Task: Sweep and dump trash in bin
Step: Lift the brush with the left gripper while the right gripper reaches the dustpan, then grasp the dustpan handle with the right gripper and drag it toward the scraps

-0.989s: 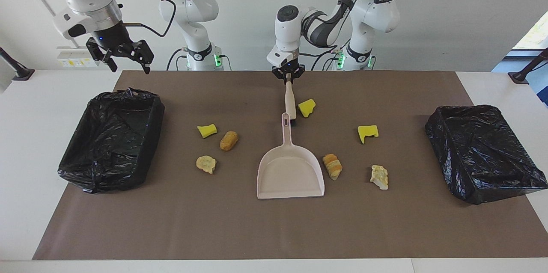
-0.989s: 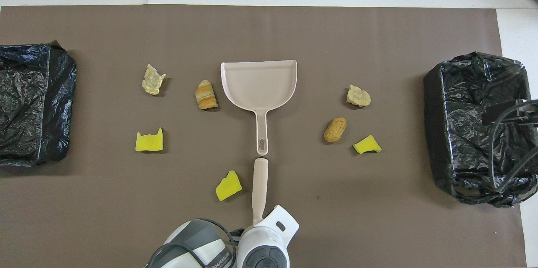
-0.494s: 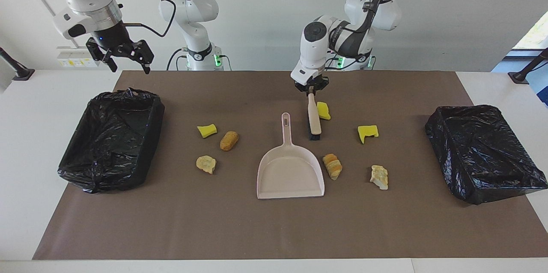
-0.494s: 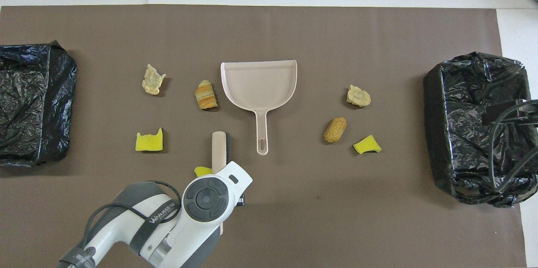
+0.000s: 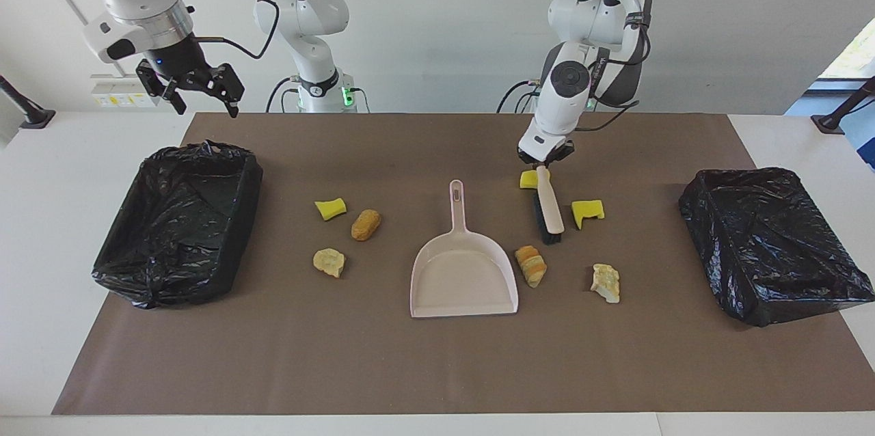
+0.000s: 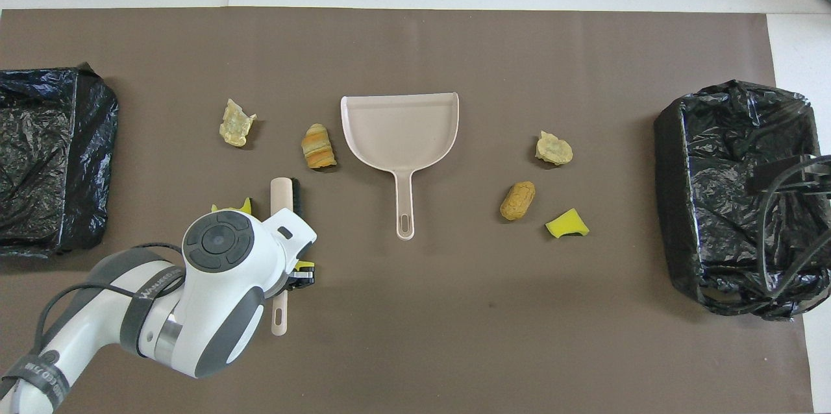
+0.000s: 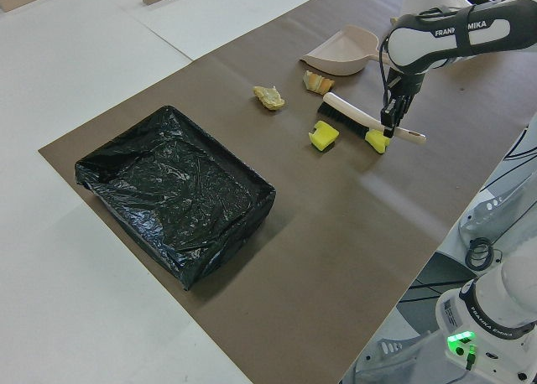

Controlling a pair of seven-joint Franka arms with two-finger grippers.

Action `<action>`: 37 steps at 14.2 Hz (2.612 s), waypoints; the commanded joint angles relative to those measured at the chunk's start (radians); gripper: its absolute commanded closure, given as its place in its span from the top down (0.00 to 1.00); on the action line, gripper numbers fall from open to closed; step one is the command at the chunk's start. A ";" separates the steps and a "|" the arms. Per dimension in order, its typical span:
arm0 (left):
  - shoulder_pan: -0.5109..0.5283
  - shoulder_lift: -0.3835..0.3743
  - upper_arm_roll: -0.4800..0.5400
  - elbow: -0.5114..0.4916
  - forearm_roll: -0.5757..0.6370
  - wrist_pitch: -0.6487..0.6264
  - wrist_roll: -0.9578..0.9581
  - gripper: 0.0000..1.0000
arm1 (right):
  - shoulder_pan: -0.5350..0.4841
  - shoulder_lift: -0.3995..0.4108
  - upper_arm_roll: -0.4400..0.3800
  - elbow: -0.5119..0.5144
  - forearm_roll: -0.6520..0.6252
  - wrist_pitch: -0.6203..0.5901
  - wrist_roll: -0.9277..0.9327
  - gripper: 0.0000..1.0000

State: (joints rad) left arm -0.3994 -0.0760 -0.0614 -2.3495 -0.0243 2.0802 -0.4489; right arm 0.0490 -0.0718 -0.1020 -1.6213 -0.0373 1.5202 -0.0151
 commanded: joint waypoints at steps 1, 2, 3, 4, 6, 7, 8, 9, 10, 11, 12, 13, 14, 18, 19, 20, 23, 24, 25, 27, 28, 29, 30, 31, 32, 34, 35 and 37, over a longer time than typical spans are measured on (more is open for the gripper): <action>0.059 -0.012 -0.006 0.097 0.004 -0.086 0.055 0.00 | 0.047 -0.016 0.011 -0.043 0.019 0.050 -0.083 1.00; 0.076 0.014 -0.008 0.142 0.004 -0.097 0.074 0.00 | 0.061 -0.016 0.013 -0.051 0.019 0.064 -0.077 1.00; 0.082 0.044 -0.008 0.183 0.004 -0.094 0.087 0.00 | 0.084 -0.005 0.016 -0.052 0.019 0.083 -0.068 1.00; 0.096 0.071 -0.006 0.225 -0.003 -0.088 0.091 0.00 | 0.115 0.010 0.016 -0.060 0.022 0.106 -0.019 1.00; 0.123 0.131 -0.008 0.307 -0.035 -0.062 0.092 0.00 | 0.217 0.071 0.016 -0.063 0.024 0.175 0.142 1.00; 0.132 0.157 -0.008 0.341 -0.072 -0.040 0.092 0.00 | 0.271 0.116 0.016 -0.061 0.033 0.216 0.235 1.00; 0.134 0.185 -0.008 0.364 -0.103 -0.011 0.090 0.00 | 0.313 0.154 0.016 -0.060 0.063 0.256 0.303 1.00; 0.134 0.212 -0.008 0.392 -0.129 0.009 0.090 0.00 | 0.342 0.188 0.016 -0.057 0.101 0.285 0.349 1.00; 0.137 0.238 -0.008 0.416 -0.175 0.015 0.090 0.00 | 0.370 0.217 0.016 -0.054 0.132 0.322 0.400 1.00; 0.158 0.257 -0.008 0.447 -0.201 0.015 0.090 0.00 | 0.399 0.242 0.016 -0.054 0.152 0.356 0.456 1.00; 0.171 0.272 -0.008 0.476 -0.201 0.003 0.088 0.00 | 0.423 0.265 0.016 -0.055 0.158 0.385 0.493 1.00; 0.174 0.281 -0.008 0.487 -0.192 -0.002 0.090 0.00 | 0.439 0.273 0.016 -0.057 0.172 0.394 0.509 1.00; 0.189 0.291 -0.008 0.505 -0.187 -0.002 0.091 0.00 | 0.443 0.280 0.016 -0.060 0.184 0.394 0.509 1.00; 0.214 0.396 -0.008 0.662 -0.243 -0.072 0.092 0.00 | 0.466 0.293 0.018 -0.072 0.198 0.397 0.514 1.00; 0.231 0.409 -0.009 0.688 -0.236 -0.110 0.093 0.00 | 0.476 0.300 0.018 -0.072 0.244 0.403 0.517 1.00; 0.232 0.427 -0.008 0.732 -0.235 -0.150 0.092 0.00 | 0.511 0.326 0.016 -0.072 0.272 0.434 0.524 1.00; 0.252 0.467 -0.006 0.826 -0.229 -0.230 0.090 0.00 | 0.561 0.392 0.016 -0.071 0.270 0.534 0.576 1.00; 0.252 0.475 -0.006 0.844 -0.203 -0.241 0.090 0.00 | 0.572 0.412 0.016 -0.071 0.270 0.554 0.580 1.00; 0.252 0.481 -0.006 0.857 -0.171 -0.256 0.090 0.00 | 0.592 0.435 0.016 -0.071 0.272 0.580 0.583 1.00; 0.254 0.489 -0.006 0.894 -0.131 -0.297 0.093 0.00 | 0.618 0.477 0.016 -0.071 0.267 0.629 0.581 1.00; 0.255 0.487 -0.006 0.898 -0.131 -0.304 0.099 0.00 | 0.617 0.483 0.016 -0.071 0.264 0.633 0.578 1.00; 0.261 0.486 -0.006 0.898 -0.128 -0.311 0.128 0.00 | 0.615 0.483 0.016 -0.071 0.264 0.634 0.570 1.00; 0.270 0.484 -0.006 0.898 -0.111 -0.322 0.191 0.00 | 0.615 0.488 0.016 -0.072 0.263 0.634 0.567 1.00; 0.271 0.481 -0.006 0.897 -0.064 -0.321 0.269 0.00 | 0.615 0.497 0.016 -0.072 0.261 0.635 0.566 1.00; 0.271 0.476 -0.006 0.888 -0.013 -0.309 0.351 0.00 | 0.615 0.504 0.016 -0.071 0.258 0.637 0.561 1.00; 0.292 0.475 -0.005 0.874 0.018 -0.292 0.452 0.00 | 0.612 0.507 0.016 -0.069 0.254 0.637 0.552 0.52; 0.306 0.472 -0.005 0.851 0.027 -0.278 0.484 0.00 | 0.611 0.507 0.016 -0.066 0.254 0.637 0.552 0.26; 0.317 0.475 -0.005 0.807 0.114 -0.194 0.592 0.00 | 0.612 0.507 0.016 -0.061 0.255 0.637 0.566 0.00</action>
State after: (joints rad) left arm -0.1057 0.3974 -0.0573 -1.5031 0.0270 1.8180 0.0478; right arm 0.6652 0.4266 -0.0872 -1.6968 0.2138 2.1479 0.5548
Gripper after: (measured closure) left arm 0.740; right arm 0.423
